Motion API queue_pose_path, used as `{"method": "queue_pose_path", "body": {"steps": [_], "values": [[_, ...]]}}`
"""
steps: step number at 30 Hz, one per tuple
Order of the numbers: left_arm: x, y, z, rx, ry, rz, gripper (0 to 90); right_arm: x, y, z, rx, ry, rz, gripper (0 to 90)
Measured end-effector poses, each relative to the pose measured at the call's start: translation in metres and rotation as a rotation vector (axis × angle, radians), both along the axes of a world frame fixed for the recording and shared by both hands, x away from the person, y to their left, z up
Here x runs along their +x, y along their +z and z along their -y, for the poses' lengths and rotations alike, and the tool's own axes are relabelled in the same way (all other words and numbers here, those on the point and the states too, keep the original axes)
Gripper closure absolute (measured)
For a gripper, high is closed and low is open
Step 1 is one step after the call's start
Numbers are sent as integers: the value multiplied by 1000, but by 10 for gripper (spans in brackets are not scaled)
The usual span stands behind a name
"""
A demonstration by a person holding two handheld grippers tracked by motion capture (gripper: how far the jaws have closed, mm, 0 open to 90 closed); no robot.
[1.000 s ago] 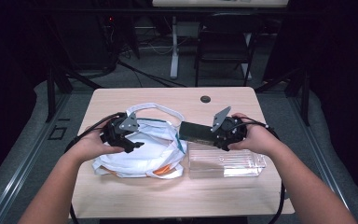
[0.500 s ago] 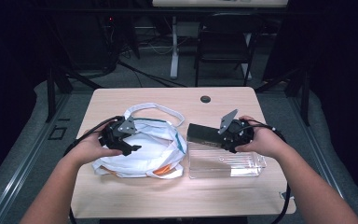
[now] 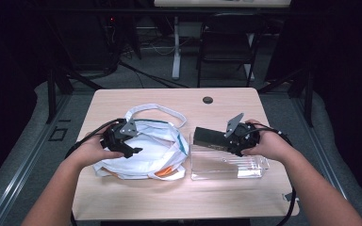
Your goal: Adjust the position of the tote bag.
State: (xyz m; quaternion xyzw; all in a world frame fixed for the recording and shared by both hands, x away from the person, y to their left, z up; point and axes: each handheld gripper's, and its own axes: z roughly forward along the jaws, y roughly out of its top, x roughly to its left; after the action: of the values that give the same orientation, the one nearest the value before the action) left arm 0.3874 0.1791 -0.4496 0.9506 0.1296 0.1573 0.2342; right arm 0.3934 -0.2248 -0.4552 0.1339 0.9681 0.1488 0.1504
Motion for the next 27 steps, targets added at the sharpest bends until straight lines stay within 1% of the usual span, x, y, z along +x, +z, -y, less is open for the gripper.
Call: {"method": "queue_pose_path", "body": {"steps": [1,5,7,12,14,19,21,22,23,25,27], "values": [[0,0,0,5,-3,0,342,0,-2,0,6,-5,1,419],[1,-3,1,9,-3,-6,342,1,-9,-2,2,-3,-8,419],[1,-5,0,17,-3,-9,342,2,-12,-3,-10,-1,-12,419],[2,-7,0,17,-2,-14,342,5,-22,-5,-13,2,-25,419],[2,-8,-1,18,-4,-16,342,6,-25,-6,-30,2,-28,419],[2,-9,-1,18,-2,-20,343,8,-29,-6,-21,0,-31,419],[2,-10,-1,21,-4,-22,342,10,-31,-6,-28,2,-38,419],[2,-10,-1,23,-5,-24,342,10,-33,-6,-23,-3,-37,419],[2,-10,-1,22,-5,-22,343,11,-33,-6,-34,1,-42,419],[2,-11,-1,20,-4,-23,343,12,-35,-7,-39,-3,-39,419],[2,-12,0,16,-3,-20,343,13,-37,-7,-32,-6,-44,419]]}}
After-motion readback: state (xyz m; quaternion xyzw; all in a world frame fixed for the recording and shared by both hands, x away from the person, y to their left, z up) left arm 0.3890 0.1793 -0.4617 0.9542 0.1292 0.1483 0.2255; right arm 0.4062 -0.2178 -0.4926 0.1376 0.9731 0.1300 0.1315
